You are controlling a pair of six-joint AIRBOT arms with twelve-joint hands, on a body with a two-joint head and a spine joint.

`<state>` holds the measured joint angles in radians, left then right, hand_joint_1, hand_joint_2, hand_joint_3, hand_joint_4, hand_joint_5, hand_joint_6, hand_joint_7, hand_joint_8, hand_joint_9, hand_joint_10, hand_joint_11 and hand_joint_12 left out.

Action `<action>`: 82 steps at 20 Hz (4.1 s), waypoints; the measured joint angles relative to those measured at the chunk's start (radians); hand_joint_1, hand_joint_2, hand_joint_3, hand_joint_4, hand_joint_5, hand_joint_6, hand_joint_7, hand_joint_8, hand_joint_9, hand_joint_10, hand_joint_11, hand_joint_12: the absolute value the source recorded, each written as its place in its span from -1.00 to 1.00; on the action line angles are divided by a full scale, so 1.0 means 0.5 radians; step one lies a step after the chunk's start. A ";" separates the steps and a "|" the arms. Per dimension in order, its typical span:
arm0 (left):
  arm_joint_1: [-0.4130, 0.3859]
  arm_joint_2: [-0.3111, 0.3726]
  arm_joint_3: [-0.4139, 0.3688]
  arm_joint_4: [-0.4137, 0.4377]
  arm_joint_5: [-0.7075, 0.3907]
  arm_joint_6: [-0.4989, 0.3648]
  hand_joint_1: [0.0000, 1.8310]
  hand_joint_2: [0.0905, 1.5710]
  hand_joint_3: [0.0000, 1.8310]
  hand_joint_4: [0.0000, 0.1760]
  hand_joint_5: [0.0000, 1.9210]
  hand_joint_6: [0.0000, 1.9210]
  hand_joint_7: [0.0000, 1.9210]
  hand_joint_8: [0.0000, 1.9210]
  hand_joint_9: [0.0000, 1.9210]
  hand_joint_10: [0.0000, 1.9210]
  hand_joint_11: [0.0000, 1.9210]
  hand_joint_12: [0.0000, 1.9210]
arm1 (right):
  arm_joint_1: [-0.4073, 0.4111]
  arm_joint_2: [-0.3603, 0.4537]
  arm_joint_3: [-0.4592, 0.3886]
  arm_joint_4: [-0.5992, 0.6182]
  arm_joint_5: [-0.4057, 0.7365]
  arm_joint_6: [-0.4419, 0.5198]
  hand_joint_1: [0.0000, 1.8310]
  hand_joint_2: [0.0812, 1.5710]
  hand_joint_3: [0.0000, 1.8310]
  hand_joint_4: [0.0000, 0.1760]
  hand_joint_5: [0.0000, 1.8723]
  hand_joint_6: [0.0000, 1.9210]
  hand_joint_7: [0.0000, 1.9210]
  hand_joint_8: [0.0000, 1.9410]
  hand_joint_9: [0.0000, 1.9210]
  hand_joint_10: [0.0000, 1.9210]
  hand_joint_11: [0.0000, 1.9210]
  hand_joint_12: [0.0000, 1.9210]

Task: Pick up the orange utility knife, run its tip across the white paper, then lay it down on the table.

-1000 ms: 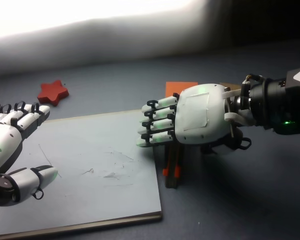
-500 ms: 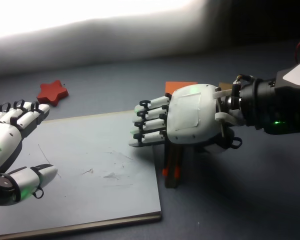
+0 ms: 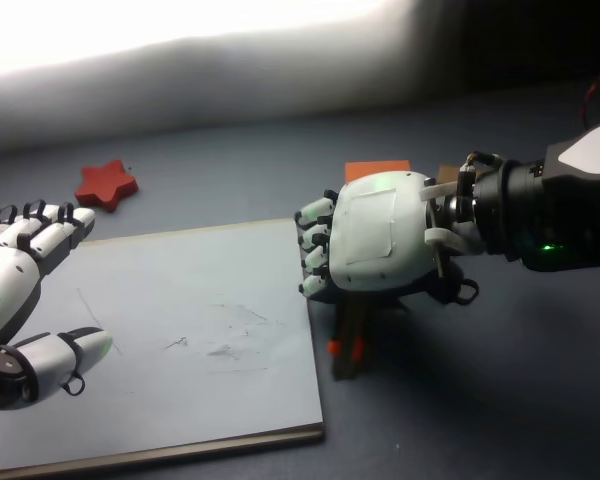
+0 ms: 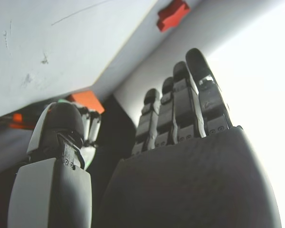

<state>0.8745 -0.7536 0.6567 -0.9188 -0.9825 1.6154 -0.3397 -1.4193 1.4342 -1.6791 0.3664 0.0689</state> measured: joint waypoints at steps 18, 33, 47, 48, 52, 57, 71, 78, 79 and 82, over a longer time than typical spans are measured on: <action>0.008 0.000 0.072 0.002 -0.007 -0.033 -0.55 0.60 -1.00 -0.57 -0.94 -1.00 -0.90 -1.00 -0.77 -0.99 -1.00 0.04 | 0.036 0.109 -0.159 1.974 0.117 -2.017 0.71 0.12 -0.23 1.00 0.54 1.00 0.71 1.00 0.80 1.00 0.88 1.00; 0.182 0.066 0.348 0.022 0.024 -0.155 -0.52 0.60 -1.00 -0.65 -0.91 -1.00 -0.89 -1.00 -0.76 -1.00 -1.00 0.07 | -0.165 -0.583 0.679 1.426 1.571 -2.985 0.67 0.19 -0.30 1.00 0.51 1.00 0.70 1.00 0.80 1.00 0.86 1.00; 0.204 0.064 0.368 0.028 0.037 -0.158 -0.55 0.61 -1.00 -0.60 -0.93 -1.00 -0.88 -1.00 -0.76 -1.00 -1.00 0.04 | -0.154 -1.227 1.353 1.495 1.831 -3.148 0.66 0.21 -0.32 1.00 0.46 1.00 0.70 1.00 0.82 1.00 0.87 1.00; 0.204 0.057 0.369 0.031 0.034 -0.158 -0.54 0.61 -1.00 -0.61 -0.92 -0.99 -0.87 -0.99 -0.75 -0.99 -1.00 0.04 | -0.165 -1.249 1.353 1.617 1.827 -3.219 0.66 0.21 -0.31 1.00 0.47 1.00 0.71 1.00 0.82 1.00 0.88 1.00; 0.204 0.052 0.374 0.037 0.045 -0.156 -0.55 0.62 -1.00 -0.60 -0.92 -1.00 -0.89 -1.00 -0.76 -1.00 -1.00 0.02 | -0.206 -1.353 1.477 1.791 1.769 -3.296 0.68 0.18 -0.30 1.00 0.46 1.00 0.70 1.00 0.82 1.00 0.88 1.00; 0.204 0.025 0.404 0.031 0.046 -0.153 -0.53 0.61 -1.00 -0.58 -0.93 -1.00 -0.89 -1.00 -0.76 -1.00 -1.00 0.04 | -0.266 -1.442 1.604 1.690 1.753 -3.277 0.67 0.16 -0.28 1.00 0.44 1.00 0.71 1.00 0.82 1.00 0.88 1.00; 0.227 0.018 0.439 0.019 0.047 -0.155 -0.52 0.61 -1.00 -0.61 -0.92 -1.00 -0.88 -0.99 -0.75 -0.99 -1.00 0.06 | -0.414 -1.239 1.539 1.627 1.983 -3.271 0.67 0.17 -0.29 1.00 0.52 1.00 0.74 1.00 0.84 1.00 0.88 1.00; 0.208 0.014 0.436 0.030 0.044 -0.156 -0.53 0.62 -1.00 -0.62 -0.91 -0.99 -0.86 -0.99 -0.75 -0.99 -1.00 0.09 | -0.410 -1.119 1.463 1.577 1.994 -3.230 0.68 0.18 -0.29 1.00 0.52 1.00 0.73 1.00 0.83 1.00 0.88 1.00; 0.208 0.014 0.431 0.022 0.042 -0.154 -0.54 0.62 -1.00 -0.64 -0.92 -0.99 -0.88 -1.00 -0.75 -1.00 -1.00 0.09 | -0.395 -1.110 1.453 1.548 1.984 -3.226 0.68 0.18 -0.28 1.00 0.51 1.00 0.73 1.00 0.82 1.00 0.87 1.00; 0.208 0.014 0.429 0.010 0.046 -0.153 -0.56 0.63 -1.00 -0.62 -0.94 -1.00 -0.89 -1.00 -0.76 -1.00 -1.00 0.10 | -0.360 -1.016 1.351 1.524 1.912 -3.214 0.67 0.17 -0.29 1.00 0.50 1.00 0.72 1.00 0.82 1.00 0.87 1.00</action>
<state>0.9787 -0.7464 0.8711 -0.9138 -0.9596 1.5387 -0.5198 -1.9274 2.1098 -0.9169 1.3224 -1.5379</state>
